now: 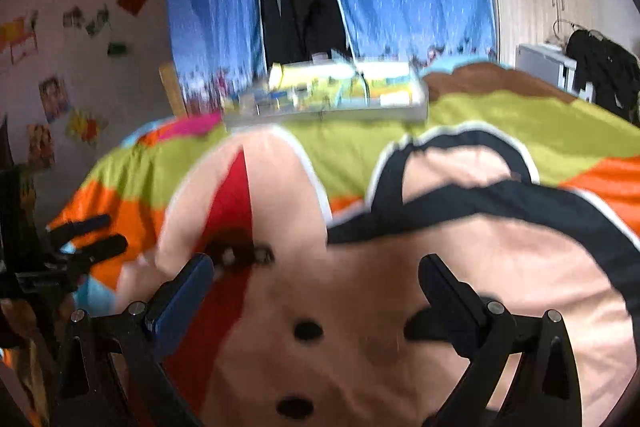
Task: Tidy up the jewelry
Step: 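Withdraw both tools from the tray and move the right tool toward the silver hoops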
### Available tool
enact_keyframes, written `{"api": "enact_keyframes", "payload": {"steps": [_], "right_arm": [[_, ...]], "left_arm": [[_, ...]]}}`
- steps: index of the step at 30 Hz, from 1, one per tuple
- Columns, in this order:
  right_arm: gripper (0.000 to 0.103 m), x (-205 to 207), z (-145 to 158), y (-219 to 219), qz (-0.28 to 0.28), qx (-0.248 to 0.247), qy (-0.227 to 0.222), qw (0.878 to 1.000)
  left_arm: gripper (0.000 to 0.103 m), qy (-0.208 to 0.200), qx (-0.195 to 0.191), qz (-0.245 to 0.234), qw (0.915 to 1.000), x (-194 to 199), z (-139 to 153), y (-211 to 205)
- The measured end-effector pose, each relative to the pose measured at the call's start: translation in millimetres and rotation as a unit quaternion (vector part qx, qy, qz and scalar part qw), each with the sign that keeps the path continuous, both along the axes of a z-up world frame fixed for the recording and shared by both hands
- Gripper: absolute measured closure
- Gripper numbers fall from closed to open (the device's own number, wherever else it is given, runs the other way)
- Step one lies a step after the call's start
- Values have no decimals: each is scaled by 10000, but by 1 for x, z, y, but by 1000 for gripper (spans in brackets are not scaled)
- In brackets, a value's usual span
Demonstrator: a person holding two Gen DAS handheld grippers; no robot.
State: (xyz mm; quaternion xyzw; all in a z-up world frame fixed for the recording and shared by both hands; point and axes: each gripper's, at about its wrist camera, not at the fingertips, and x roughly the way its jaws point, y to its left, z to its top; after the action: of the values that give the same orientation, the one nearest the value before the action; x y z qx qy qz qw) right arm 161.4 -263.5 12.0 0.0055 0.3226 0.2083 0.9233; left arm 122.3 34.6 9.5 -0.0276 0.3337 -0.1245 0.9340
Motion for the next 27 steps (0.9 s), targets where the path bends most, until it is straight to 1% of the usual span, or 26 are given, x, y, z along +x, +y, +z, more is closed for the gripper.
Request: {"api": "enact_keyframes", "payload": {"steps": [4,8,11,14,18,21,23,24,25,26,27], "right_arm": [[0,-8,-35,-5,-61,-71,484,9988],[0,-13,-64,-16,-126,97,849,9963],[0,-8,-76,-20,-83,191,1064,9941],[0,-1,-82,-22,-93,193,1098,9937],[0,8,-85,-23,-126,139,991,9949],[0,14,-88,-27,-208,149,1009,9946],[8,19,-91,-30,-268,190,1052,9939],[18,22,-92,-31,-292,195,1084,9935],[23,24,-94,-33,-334,194,1128,9929],[32,26,-96,-34,-397,180,1183,9920],[38,28,-99,-36,-469,153,1253,9909]], "left_arm": [[2,323,108,75,9994,-11,-28,5],[2,542,143,45,9984,-16,-45,3],[2,673,173,-26,9976,-14,-53,-1],[2,768,167,-61,9969,-9,-59,-7],[2,896,158,-75,9958,1,-65,-14],[2,973,164,-87,9951,10,-68,-17],[2,998,214,-62,9948,14,-69,-18],[2,1010,232,-47,9946,18,-70,-18],[2,1026,243,-26,9944,20,-71,-18],[2,1055,244,9,9941,23,-72,-18],[2,1069,238,37,9940,26,-72,-17]]}}
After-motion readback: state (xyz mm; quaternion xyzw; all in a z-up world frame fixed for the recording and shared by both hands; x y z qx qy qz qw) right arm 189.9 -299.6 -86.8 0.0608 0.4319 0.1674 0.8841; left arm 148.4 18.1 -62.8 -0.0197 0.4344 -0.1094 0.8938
